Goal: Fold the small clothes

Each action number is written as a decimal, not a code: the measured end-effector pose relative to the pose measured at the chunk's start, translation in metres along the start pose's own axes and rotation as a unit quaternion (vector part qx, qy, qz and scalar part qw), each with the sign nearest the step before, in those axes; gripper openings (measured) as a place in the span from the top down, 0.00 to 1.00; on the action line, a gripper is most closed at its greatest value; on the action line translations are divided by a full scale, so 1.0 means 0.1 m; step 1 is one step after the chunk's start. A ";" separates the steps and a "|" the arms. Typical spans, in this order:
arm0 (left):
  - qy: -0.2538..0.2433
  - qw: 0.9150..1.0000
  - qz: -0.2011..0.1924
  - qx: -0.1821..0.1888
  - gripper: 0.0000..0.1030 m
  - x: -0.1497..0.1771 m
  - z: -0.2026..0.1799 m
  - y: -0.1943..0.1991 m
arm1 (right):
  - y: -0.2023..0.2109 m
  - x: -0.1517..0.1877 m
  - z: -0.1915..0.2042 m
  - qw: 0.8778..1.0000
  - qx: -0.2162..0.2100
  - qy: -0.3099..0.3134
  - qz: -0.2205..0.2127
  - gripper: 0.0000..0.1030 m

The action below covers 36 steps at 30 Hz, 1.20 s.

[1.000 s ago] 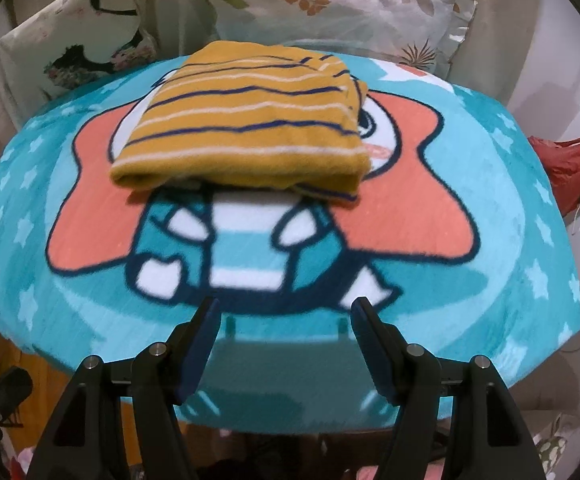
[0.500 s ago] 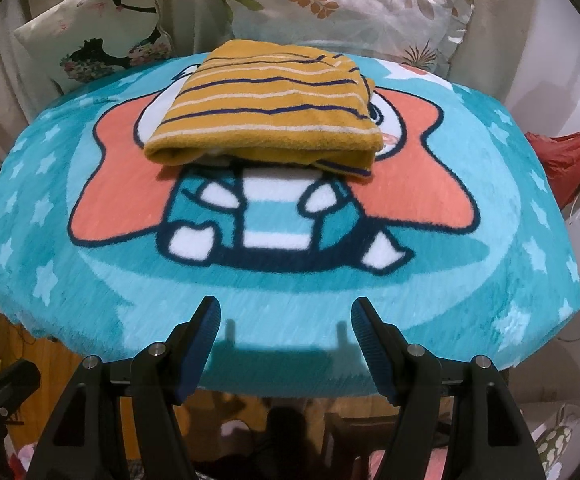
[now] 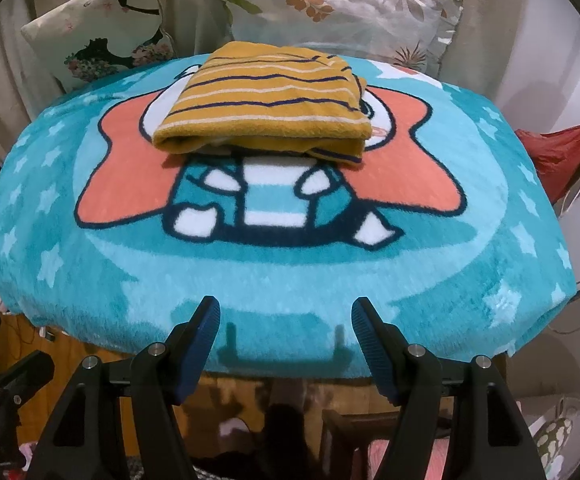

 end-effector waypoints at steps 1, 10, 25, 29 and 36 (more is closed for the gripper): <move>0.001 1.000 0.001 0.000 0.00 0.02 0.00 -0.01 | 0.01 0.02 0.00 1.000 0.001 0.000 0.001 0.29; 0.021 0.999 0.028 -0.001 0.00 0.05 -0.03 -0.15 | -0.04 0.13 -0.01 1.000 -0.007 0.013 0.020 0.29; 0.047 0.998 0.030 -0.024 0.00 -0.51 -0.47 -0.47 | -0.53 -0.45 -0.49 0.999 -0.030 0.021 0.029 0.29; 0.052 0.998 0.029 -0.023 0.00 -0.63 -0.62 -0.54 | -0.63 -0.59 -0.63 0.999 -0.033 0.024 0.028 0.28; 0.063 0.997 0.021 -0.027 0.00 -0.79 -0.79 -0.59 | -0.71 -0.73 -0.78 0.998 -0.040 0.040 0.022 0.28</move>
Point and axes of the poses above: each gripper's, at about its wrist camera, not at the fingertips, and y roughly against the way its jaws point, z to its left, x to its underside, the point moved 3 cm from there along -y, roughly the way its jaws point, and after that the axes turned 7 degrees about -z, right-handed, at the moved point
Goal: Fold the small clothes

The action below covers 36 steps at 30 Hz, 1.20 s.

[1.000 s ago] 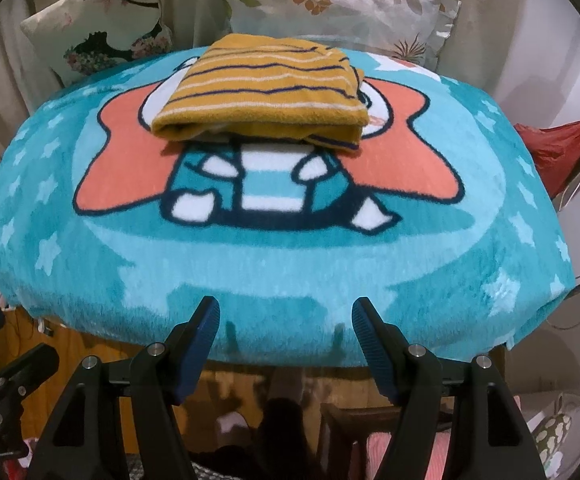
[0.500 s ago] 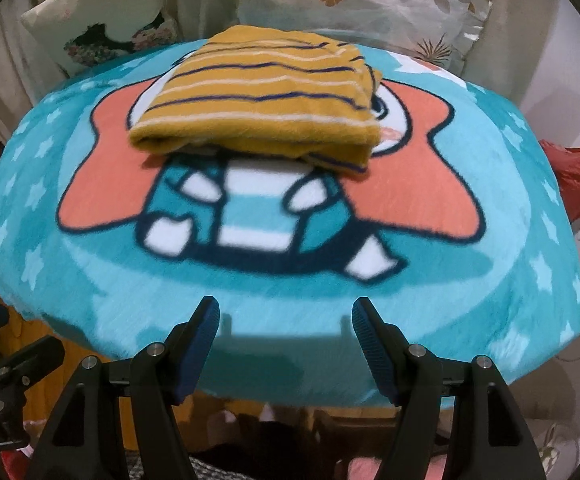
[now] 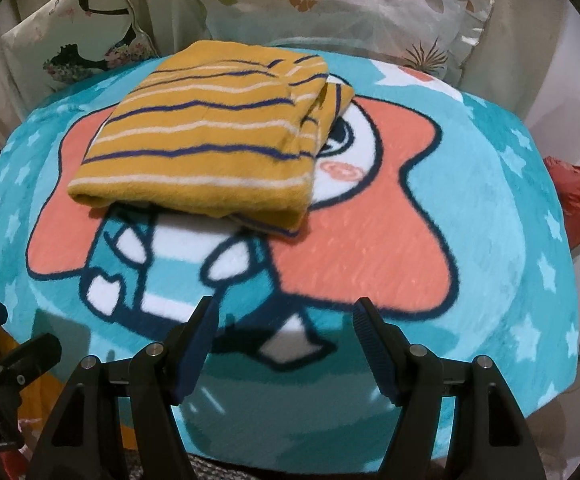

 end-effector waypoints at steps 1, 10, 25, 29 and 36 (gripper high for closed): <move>0.000 1.000 0.000 0.000 0.00 -0.01 -0.02 0.00 | 0.00 -0.02 -0.03 1.000 -0.001 0.000 -0.002 0.28; 0.003 1.000 0.003 -0.004 0.00 -0.05 -0.18 -0.03 | -0.03 -0.05 -0.17 1.000 -0.012 0.002 -0.008 0.28; -0.006 1.000 0.018 0.003 0.00 -0.07 -0.40 -0.14 | 0.04 -0.05 -0.43 1.000 -0.005 -0.012 -0.024 0.27; -0.001 1.000 0.024 0.002 0.00 -0.07 -0.37 -0.18 | 0.03 -0.05 -0.45 1.000 -0.007 -0.015 -0.024 0.27; 0.014 0.999 0.035 0.000 0.00 -0.08 -0.28 -0.26 | -0.02 -0.08 -0.41 1.000 -0.012 -0.008 -0.023 0.27</move>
Point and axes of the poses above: each gripper's, at about its wrist camera, not at the fingertips, and y roughly against the way its jaws point, z to its left, x to its underside, the point moved 3 cm from there along -y, roughly the way its jaws point, and after that the axes turned 7 degrees about -z, right-handed, at the moved point
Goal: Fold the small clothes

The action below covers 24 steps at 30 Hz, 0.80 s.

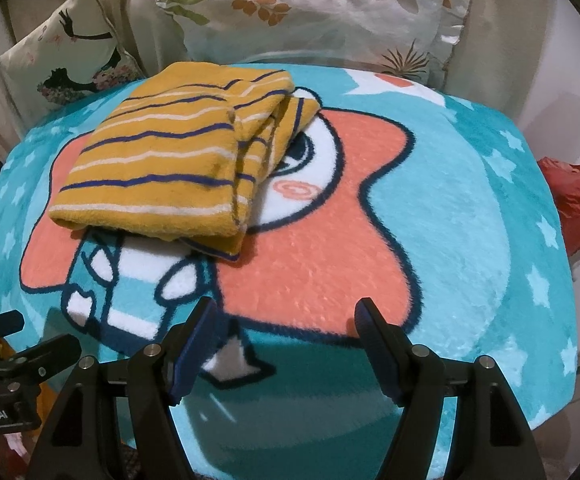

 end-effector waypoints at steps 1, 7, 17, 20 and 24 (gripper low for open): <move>0.001 1.000 0.001 0.000 0.00 0.00 0.01 -0.01 | -0.01 0.00 0.01 1.000 0.000 0.001 0.000 0.27; 0.012 1.000 0.008 -0.001 0.00 0.00 0.04 -0.05 | -0.05 -0.04 0.07 1.000 -0.006 0.009 0.001 0.26; 0.025 0.999 0.019 -0.001 0.00 -0.05 0.06 -0.15 | -0.10 -0.08 0.13 1.000 -0.011 0.021 0.002 0.26; 0.023 1.000 0.011 0.001 0.00 -0.08 0.04 -0.15 | -0.12 -0.08 0.13 1.000 -0.013 0.021 0.004 0.26; 0.018 1.000 0.003 0.002 0.00 -0.13 0.04 -0.12 | -0.15 -0.09 0.11 1.000 -0.015 0.018 0.005 0.26</move>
Point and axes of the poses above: each gripper's, at about its wrist camera, not at the fingertips, and y roughly against the way its jaws point, z to its left, x to its underside, the point moved 3 cm from there along -y, roughly the way its jaws point, and after that the axes turned 7 degrees about -z, right-handed, at the moved point
